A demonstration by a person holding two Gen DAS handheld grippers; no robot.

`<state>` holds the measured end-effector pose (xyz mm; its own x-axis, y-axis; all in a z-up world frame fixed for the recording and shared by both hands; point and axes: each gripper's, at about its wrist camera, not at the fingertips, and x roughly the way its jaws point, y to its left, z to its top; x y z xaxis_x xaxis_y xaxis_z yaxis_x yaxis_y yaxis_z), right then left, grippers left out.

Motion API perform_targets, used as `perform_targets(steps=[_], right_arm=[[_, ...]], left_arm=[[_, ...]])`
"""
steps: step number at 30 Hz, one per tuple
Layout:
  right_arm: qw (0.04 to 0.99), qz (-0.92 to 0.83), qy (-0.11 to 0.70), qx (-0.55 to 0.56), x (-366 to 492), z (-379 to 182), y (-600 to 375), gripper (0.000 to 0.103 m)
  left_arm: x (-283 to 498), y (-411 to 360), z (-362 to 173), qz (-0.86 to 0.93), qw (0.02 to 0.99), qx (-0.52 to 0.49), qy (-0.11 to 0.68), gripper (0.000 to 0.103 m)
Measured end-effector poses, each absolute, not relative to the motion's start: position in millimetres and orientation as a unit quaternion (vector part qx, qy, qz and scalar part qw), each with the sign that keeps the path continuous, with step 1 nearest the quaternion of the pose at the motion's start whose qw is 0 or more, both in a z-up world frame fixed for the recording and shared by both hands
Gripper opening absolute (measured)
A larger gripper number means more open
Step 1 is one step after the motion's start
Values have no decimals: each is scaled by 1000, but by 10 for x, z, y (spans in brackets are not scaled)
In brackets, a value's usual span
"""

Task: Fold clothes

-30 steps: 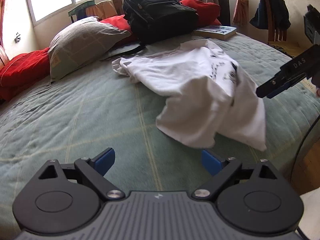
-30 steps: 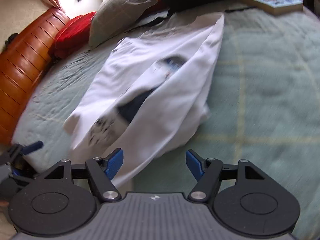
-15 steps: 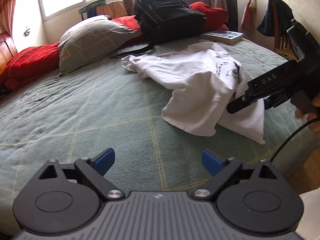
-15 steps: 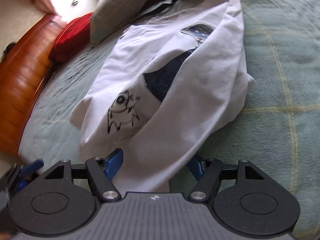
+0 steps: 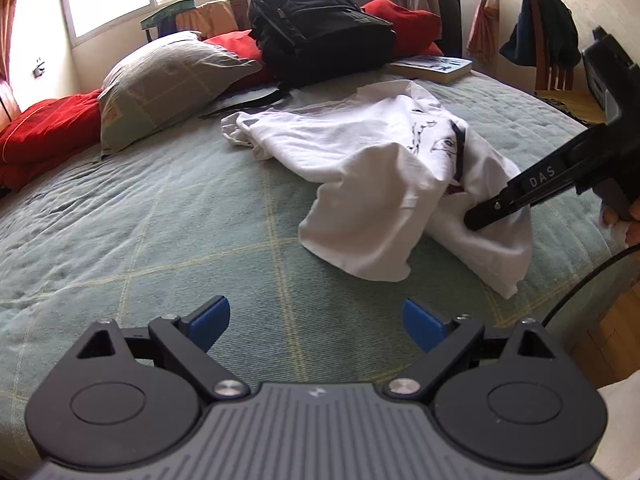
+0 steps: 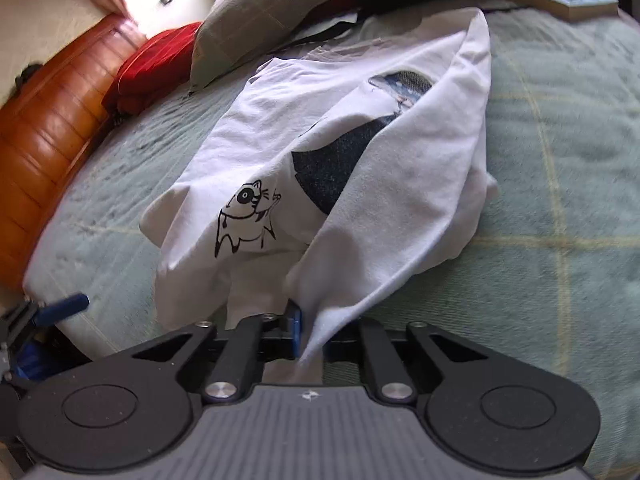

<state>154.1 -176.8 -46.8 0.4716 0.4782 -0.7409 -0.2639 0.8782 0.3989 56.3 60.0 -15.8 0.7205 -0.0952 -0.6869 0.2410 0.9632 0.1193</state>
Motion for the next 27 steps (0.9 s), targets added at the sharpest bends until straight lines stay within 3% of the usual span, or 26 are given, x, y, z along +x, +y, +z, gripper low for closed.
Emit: perform_targets(steps=[14, 27], right_arm=[[883, 33, 462, -71, 1872, -80, -2850, 10], [871, -37, 480, -97, 2844, -63, -3669, 10]], left_arm=[[634, 384, -77, -124, 921, 112, 351, 93], [895, 58, 108, -159, 919, 121, 341, 93]])
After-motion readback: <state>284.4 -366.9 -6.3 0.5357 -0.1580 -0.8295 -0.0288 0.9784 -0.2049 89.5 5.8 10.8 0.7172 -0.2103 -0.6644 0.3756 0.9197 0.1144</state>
